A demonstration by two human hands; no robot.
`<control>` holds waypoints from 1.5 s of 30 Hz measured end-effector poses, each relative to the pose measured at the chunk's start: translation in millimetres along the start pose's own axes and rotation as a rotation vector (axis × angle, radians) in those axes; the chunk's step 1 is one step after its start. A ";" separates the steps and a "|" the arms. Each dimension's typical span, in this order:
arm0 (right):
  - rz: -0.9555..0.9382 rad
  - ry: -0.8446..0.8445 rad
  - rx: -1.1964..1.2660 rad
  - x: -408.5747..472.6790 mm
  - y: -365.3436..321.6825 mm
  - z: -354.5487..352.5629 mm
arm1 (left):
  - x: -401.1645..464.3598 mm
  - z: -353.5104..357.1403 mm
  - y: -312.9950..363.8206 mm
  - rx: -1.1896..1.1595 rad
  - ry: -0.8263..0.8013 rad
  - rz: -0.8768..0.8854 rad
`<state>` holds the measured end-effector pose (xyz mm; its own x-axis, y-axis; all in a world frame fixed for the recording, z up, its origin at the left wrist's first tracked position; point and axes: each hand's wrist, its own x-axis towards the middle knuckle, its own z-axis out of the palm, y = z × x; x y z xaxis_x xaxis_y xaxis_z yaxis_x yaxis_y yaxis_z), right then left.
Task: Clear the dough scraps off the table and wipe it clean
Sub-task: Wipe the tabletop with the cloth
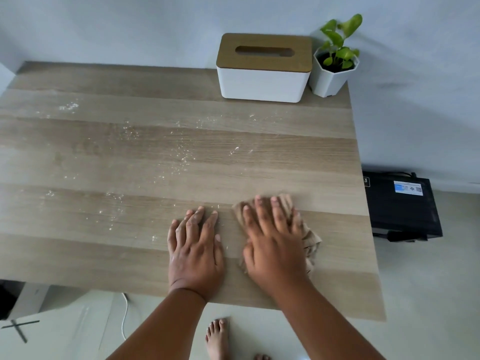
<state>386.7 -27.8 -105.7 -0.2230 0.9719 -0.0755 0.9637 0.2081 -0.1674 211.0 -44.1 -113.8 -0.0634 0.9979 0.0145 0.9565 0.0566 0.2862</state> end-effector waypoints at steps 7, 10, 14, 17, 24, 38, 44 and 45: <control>-0.254 -0.010 -0.076 -75.8 71.3 1.4 | -0.2 -1.4 1.7 -0.016 0.022 0.007; -0.092 0.001 -0.101 -71.6 105.3 -8.3 | 0.0 -0.1 0.4 -0.020 0.023 0.007; 0.166 0.011 -0.102 -22.3 90.5 -10.3 | 0.5 2.2 -1.5 -0.018 0.021 0.008; 0.272 -0.020 -0.080 12.8 58.8 -7.9 | 0.1 2.6 -1.9 -0.016 0.012 -0.002; -0.174 -0.025 -0.062 -31.4 34.5 0.9 | -0.2 0.0 0.2 -0.016 0.009 -0.012; 0.347 -0.022 -0.056 19.3 64.2 -8.7 | 0.7 -0.8 0.6 -0.022 -0.015 -0.025; 0.009 0.011 0.014 0.7 -0.5 2.0 | 0.6 -0.9 0.8 -0.009 -0.020 -0.017; -0.052 0.004 0.018 -9.7 -2.4 4.2 | 0.5 -1.0 1.1 -0.011 -0.021 -0.018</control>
<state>386.0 -38.2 -108.8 -0.2722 0.9602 -0.0625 0.9480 0.2564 -0.1888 211.7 -43.6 -112.5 -0.0749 0.9971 -0.0112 0.9520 0.0748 0.2969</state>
